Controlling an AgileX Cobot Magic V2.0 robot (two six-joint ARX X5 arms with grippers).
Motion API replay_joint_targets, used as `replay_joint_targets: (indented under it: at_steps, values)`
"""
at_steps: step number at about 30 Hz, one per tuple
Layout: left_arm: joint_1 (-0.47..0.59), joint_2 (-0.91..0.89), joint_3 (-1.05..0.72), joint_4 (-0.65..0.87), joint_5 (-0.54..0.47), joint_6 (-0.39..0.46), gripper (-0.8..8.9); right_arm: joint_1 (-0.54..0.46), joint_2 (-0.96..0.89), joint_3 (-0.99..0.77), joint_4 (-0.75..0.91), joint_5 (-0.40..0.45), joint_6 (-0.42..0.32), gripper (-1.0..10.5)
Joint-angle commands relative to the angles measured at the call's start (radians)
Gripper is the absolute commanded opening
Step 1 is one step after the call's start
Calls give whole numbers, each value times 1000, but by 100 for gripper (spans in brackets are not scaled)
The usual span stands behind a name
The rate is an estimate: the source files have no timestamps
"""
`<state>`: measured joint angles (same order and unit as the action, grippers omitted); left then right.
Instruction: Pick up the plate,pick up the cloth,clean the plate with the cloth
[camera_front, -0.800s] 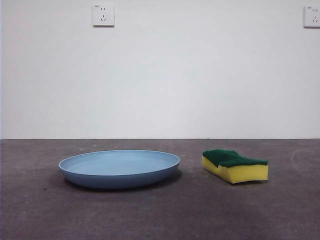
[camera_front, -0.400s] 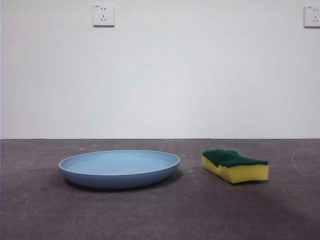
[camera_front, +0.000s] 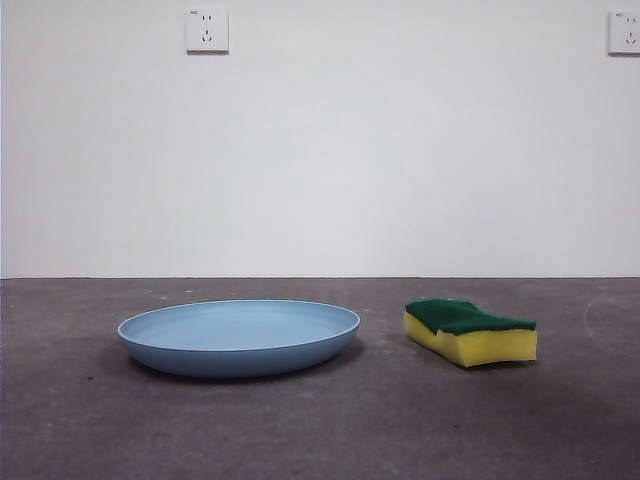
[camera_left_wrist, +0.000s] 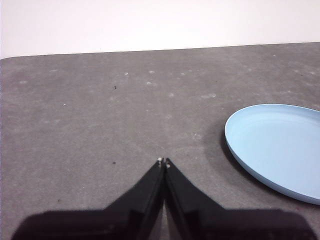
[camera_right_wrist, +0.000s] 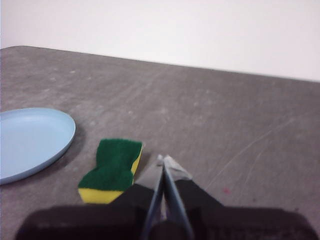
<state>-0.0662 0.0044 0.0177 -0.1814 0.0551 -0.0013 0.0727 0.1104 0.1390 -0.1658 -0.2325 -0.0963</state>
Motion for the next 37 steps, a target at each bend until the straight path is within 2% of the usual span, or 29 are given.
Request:
replay_joint_targets:
  at_steps: [1, 4, 8, 12, 37]
  values:
    - [3, -3, -14, 3, -2, -6, -3, 3, -38, -40, 9, 4, 47, 1]
    - [3, -3, -14, 3, -2, -6, -3, 3, -82, -72, 9, 8, 72, 1]
    - [3, -3, -14, 3, -2, -6, -3, 3, -109, -105, 4, 60, 138, 1]
    - [3, -3, -14, 3, -2, -6, -3, 3, -109, -128, -8, 56, 152, 1]
    - [3, -3, -14, 3, -2, -6, -3, 2, -104, -132, -7, 56, 151, 1]
